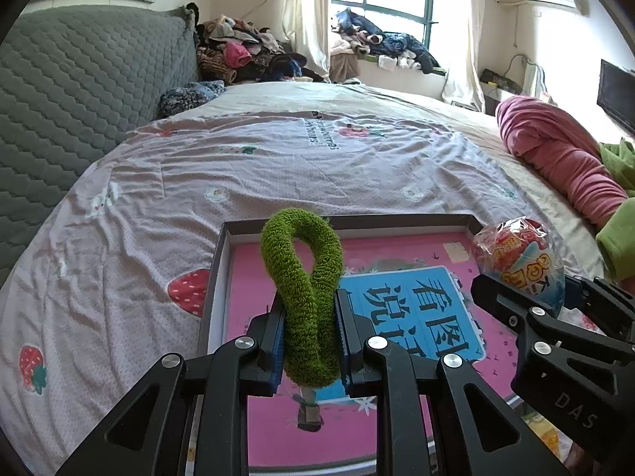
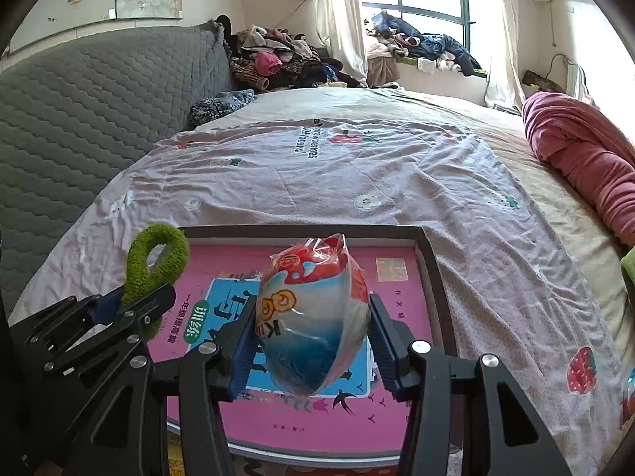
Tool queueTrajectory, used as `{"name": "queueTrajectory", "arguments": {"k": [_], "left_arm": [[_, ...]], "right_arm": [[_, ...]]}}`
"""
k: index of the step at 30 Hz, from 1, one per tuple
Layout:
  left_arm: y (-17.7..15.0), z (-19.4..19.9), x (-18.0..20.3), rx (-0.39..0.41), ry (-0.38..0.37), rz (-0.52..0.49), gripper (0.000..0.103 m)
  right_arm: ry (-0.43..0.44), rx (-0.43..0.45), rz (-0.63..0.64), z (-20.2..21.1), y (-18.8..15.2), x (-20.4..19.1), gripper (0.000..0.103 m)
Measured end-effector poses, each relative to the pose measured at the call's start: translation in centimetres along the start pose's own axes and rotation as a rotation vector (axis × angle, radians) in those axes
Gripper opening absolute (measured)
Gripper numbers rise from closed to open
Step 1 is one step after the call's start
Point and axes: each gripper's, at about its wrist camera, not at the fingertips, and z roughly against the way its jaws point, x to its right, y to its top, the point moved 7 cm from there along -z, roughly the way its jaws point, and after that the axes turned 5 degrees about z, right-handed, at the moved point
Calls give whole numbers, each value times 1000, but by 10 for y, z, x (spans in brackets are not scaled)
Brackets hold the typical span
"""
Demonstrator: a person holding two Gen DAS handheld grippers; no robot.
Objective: Organize objects
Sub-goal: 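Lower the green ring onto the book with the left tool while the right tool lowers the egg toy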
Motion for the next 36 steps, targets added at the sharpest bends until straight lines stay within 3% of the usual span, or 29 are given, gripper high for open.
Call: {"name": "queueTrajectory", "arguments": {"k": [20, 36], "left_arm": [[-7, -40, 8, -18, -47, 7, 22], [-14, -54, 0, -58, -19, 25, 23]], "right_arm": [[-8, -3, 28, -42, -8, 3, 52], [-16, -53, 14, -56, -16, 7, 52]]}}
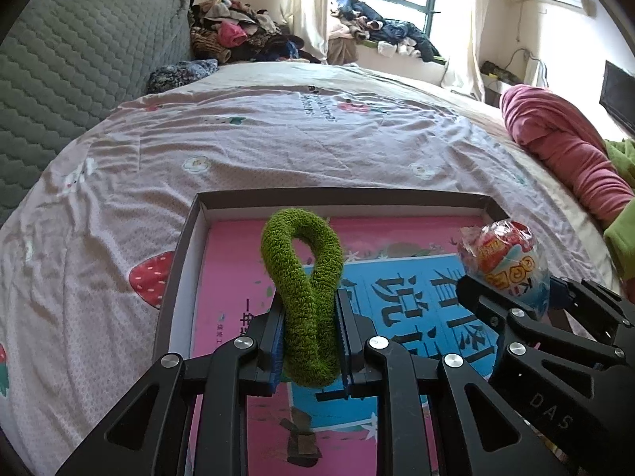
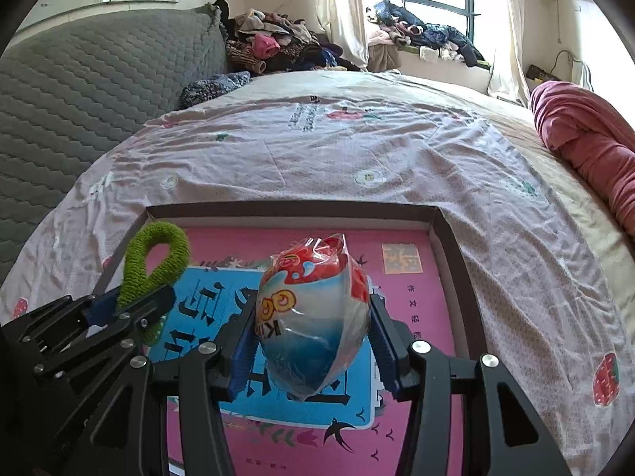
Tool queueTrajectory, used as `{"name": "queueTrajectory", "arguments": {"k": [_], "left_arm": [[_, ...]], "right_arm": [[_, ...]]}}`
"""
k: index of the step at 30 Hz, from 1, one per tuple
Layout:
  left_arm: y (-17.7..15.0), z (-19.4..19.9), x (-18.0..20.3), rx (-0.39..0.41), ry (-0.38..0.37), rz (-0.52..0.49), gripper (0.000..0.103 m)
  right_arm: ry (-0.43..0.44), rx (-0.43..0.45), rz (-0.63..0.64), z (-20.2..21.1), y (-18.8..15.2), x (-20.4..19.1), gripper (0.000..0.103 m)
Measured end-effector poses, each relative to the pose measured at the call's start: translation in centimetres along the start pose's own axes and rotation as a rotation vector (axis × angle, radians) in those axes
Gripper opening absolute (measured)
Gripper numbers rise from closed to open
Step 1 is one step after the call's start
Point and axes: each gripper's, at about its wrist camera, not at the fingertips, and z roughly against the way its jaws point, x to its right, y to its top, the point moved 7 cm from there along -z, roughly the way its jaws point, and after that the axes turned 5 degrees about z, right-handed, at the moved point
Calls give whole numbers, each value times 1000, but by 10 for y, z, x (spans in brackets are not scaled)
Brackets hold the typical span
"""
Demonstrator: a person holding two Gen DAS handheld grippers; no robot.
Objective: Organize objects
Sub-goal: 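Lower the green ring onto the book with the left tool while the right tool lowers the egg toy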
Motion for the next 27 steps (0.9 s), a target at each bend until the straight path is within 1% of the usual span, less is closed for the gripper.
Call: {"name": "queueTrajectory", "arguments": {"k": [6, 13, 18, 27], "left_arm": [[-3, -6, 0, -19, -5, -1, 23], [-8, -14, 0, -41, 7, -3, 23], [-12, -20, 0, -65, 13, -7, 23], [-14, -23, -2, -69, 21, -8, 27]], "right_arm": [[-2, -25, -1, -5, -4, 2, 52], [-17, -62, -4, -14, -11, 7, 52], [-21, -73, -3, -16, -13, 7, 52], [-39, -98, -25, -21, -18, 14, 52]]}}
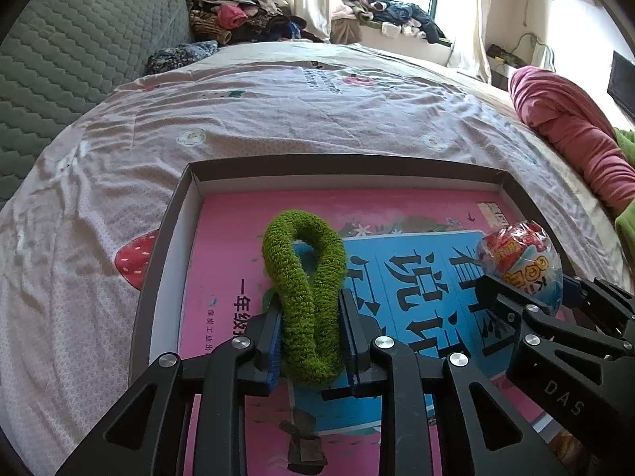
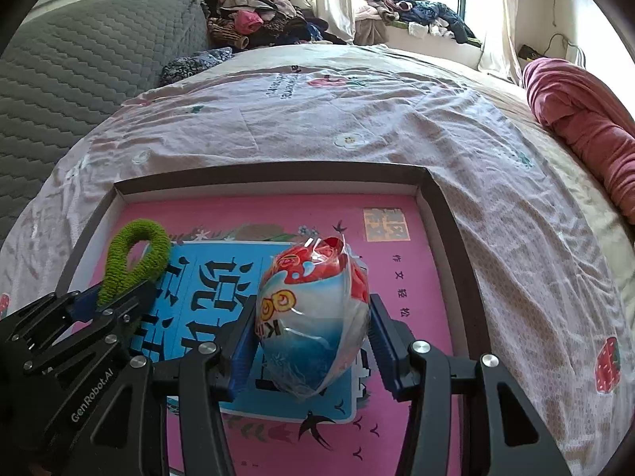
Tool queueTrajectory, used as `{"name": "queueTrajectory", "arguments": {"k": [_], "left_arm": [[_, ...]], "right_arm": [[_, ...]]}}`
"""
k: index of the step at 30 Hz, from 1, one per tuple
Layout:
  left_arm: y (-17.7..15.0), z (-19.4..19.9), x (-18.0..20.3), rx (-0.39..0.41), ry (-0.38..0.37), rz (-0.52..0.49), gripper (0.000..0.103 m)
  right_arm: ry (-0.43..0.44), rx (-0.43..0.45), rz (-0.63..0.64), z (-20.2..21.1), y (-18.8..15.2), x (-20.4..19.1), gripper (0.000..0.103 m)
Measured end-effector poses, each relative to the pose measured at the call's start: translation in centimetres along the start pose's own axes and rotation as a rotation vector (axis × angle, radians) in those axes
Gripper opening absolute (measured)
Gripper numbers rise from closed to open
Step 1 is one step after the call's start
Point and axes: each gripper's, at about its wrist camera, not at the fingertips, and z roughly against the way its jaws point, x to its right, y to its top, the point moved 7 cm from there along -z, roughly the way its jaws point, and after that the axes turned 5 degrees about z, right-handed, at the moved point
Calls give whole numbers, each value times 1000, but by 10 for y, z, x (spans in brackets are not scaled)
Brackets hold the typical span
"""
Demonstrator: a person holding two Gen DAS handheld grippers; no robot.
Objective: Organize objects
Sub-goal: 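Lower the green ring onto the book with the left tool while the right tool lowers the egg toy, then open the left tool releasing the ring while the right tool releases the egg toy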
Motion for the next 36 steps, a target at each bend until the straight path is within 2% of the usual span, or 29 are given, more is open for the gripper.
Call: {"name": "queueTrajectory", "arguments": {"k": [15, 23, 26, 30, 32, 36], "left_arm": [[-1, 0, -1, -6, 9, -7, 30], [-1, 1, -2, -12, 19, -3, 39], [-2, 1, -2, -20, 28, -3, 49], [-2, 2, 0, -20, 34, -16, 51], [-3, 2, -1, -22, 34, -13, 52], [-2, 4, -3, -21, 45, -12, 54]], "right_arm": [[-13, -39, -6, -7, -6, 5, 52], [-7, -46, -20, -6, -6, 8, 52], [-2, -51, -27, -6, -7, 9, 52], [-1, -55, -31, -5, -8, 10, 54], [-4, -59, -34, -5, -8, 11, 58], [-1, -58, -31, -5, -8, 11, 59]]}}
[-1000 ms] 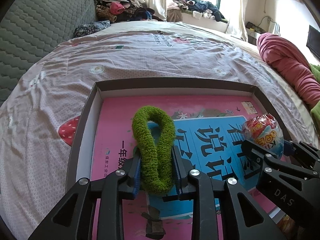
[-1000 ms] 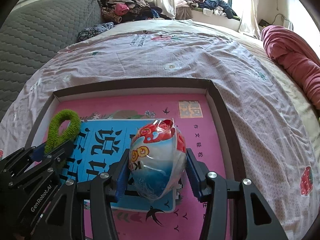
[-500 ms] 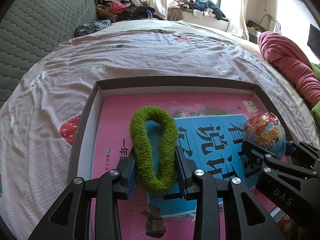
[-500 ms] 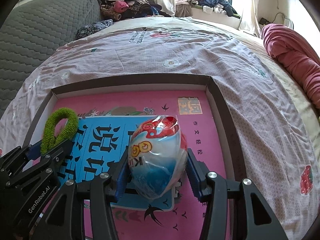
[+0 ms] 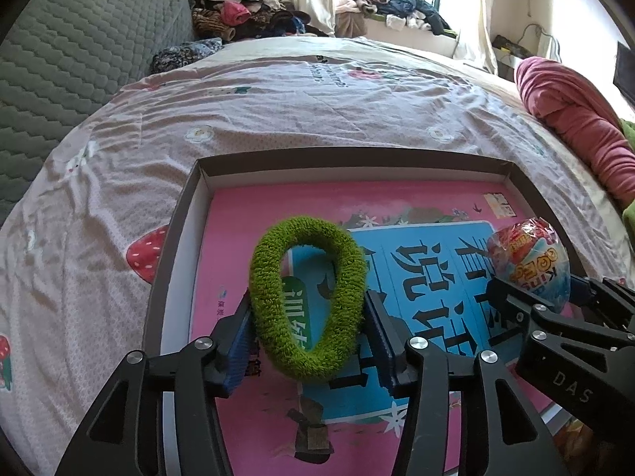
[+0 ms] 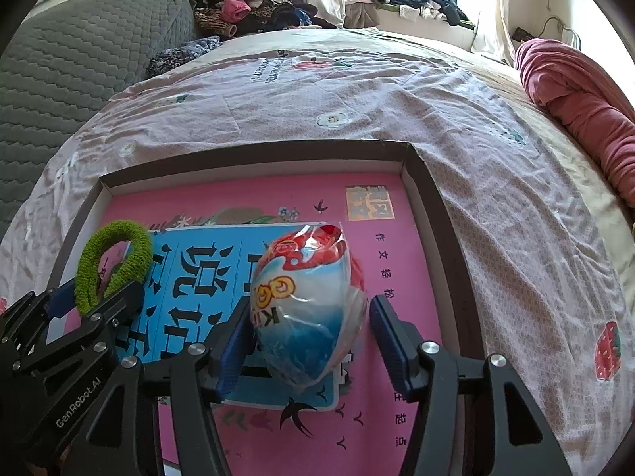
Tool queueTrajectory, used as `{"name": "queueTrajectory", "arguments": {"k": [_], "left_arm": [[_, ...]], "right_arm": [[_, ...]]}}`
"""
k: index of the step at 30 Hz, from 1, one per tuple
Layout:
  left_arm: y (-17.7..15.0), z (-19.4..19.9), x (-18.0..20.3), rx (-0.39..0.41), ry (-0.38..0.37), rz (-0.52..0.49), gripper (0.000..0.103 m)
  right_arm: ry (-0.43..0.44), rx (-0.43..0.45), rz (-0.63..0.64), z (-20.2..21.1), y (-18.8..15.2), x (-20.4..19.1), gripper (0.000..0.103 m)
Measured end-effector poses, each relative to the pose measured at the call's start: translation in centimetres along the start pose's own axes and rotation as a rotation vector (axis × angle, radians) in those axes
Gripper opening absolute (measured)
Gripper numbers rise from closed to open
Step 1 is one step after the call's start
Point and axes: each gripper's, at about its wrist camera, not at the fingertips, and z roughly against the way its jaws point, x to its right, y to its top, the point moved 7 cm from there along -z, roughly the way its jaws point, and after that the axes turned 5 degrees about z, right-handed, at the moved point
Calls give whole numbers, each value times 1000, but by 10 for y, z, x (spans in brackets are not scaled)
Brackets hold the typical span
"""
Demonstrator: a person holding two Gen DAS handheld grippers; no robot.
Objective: Organize objects
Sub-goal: 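Open the left tool releasing the ring while the right tool releases the egg toy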
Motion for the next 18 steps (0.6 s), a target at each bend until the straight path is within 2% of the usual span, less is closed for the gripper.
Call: {"name": "queueTrajectory", "arguments": {"k": [8, 15, 18], "left_arm": [[2, 8, -1, 16, 4, -1, 61], [3, 10, -2, 25, 16, -15, 68], [2, 11, -1, 23, 18, -18, 70]], "right_arm": [[6, 14, -11, 6, 1, 1, 65], [14, 17, -11, 10, 2, 0, 66], [14, 23, -13, 13, 3, 0, 73]]}}
